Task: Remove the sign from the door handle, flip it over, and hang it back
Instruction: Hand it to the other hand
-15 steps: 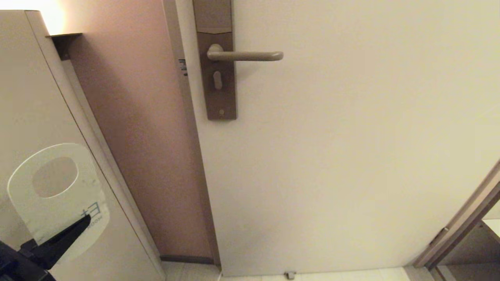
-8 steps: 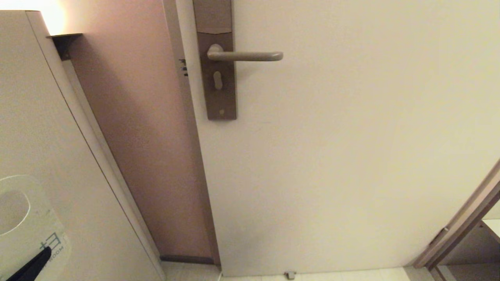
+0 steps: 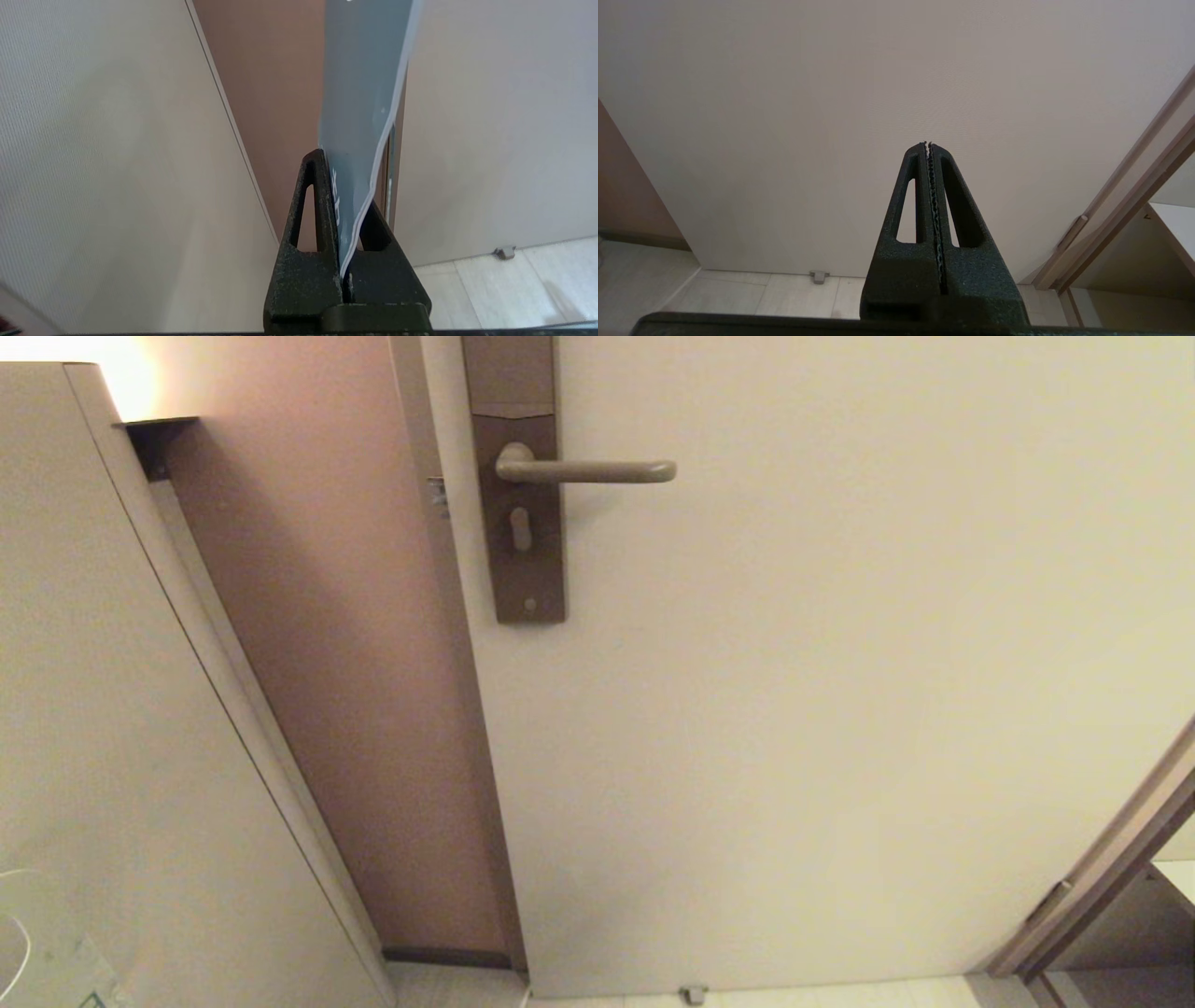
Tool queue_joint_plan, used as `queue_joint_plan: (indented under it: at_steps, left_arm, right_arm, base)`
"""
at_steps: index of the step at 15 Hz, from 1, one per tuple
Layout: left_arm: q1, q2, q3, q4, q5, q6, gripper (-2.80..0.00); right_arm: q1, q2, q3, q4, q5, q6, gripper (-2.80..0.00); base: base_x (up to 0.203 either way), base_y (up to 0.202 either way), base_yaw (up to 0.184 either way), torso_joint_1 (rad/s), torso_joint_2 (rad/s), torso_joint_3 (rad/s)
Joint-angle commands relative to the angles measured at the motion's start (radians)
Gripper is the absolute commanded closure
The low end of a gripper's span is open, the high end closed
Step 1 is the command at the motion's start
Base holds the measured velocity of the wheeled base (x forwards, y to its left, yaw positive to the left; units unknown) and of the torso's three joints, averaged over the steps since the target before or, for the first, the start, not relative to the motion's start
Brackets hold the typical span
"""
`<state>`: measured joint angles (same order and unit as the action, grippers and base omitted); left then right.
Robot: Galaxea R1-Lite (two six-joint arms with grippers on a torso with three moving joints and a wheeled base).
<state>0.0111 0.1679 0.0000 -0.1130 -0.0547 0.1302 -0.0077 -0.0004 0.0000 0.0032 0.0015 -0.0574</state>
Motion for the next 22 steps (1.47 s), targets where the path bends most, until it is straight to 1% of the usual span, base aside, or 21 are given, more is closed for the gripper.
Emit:
queue_joint_plan:
  at_steps: [1,3,4,8,13,22]
  left_arm:
    - [-0.002,-0.095,0.000,0.041,0.000,0.003,0.00]
    - [-0.005,-0.162,0.000,0.108,0.000,0.001,0.00]
    - [-0.006,-0.166,0.000,0.119,0.001,-0.004,0.00]
    - [-0.006,-0.166,0.000,0.119,0.001,-0.003,0.00]
    - [-0.006,-0.166,0.000,0.122,0.003,-0.027,0.00]
    - [-0.006,-0.165,0.000,0.121,0.003,-0.027,0.00]
  right_arm:
    - [0.000,0.000,0.000,0.000,0.000,-0.001,0.00]
    - [0.000,0.000,0.000,0.000,0.000,-0.001,0.00]
    - [0.000,0.000,0.000,0.000,0.000,-0.001,0.00]
    - [0.000,0.000,0.000,0.000,0.000,-0.001,0.00]
    - [0.000,0.000,0.000,0.000,0.000,-0.001,0.00]
    - [0.000,0.000,0.000,0.000,0.000,-0.001,0.00]
  base:
    - [0.000,0.000,0.000,0.000,0.00,0.000]
    - [0.000,0.000,0.000,0.000,0.00,0.000]
    - [0.000,0.000,0.000,0.000,0.00,0.000]
    - [0.000,0.000,0.000,0.000,0.00,0.000]
    - [0.000,0.000,0.000,0.000,0.00,0.000]
    - [0.000,0.000,0.000,0.000,0.00,0.000]
